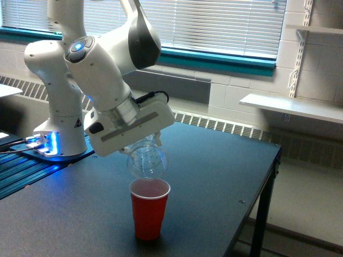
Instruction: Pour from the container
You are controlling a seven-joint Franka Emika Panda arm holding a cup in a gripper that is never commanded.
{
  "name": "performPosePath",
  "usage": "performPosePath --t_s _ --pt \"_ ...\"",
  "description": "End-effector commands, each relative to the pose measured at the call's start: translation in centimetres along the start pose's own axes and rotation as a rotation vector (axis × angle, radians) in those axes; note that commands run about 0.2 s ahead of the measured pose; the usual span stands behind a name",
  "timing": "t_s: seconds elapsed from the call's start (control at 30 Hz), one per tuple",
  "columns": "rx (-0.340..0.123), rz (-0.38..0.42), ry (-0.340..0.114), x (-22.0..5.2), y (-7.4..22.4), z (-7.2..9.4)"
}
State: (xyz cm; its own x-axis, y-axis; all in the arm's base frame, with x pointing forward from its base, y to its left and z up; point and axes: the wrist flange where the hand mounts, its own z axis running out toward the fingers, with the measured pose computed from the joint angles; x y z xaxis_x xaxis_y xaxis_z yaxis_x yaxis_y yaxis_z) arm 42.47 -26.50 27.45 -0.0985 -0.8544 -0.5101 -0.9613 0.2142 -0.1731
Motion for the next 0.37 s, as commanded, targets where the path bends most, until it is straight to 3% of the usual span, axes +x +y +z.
performPosePath --t_s 0.03,0.37 --pt "-0.018 -0.043 0.016 -0.9 -1.3 0.0" --pt "-0.031 -0.064 0.077 -1.8 -2.6 -0.5"
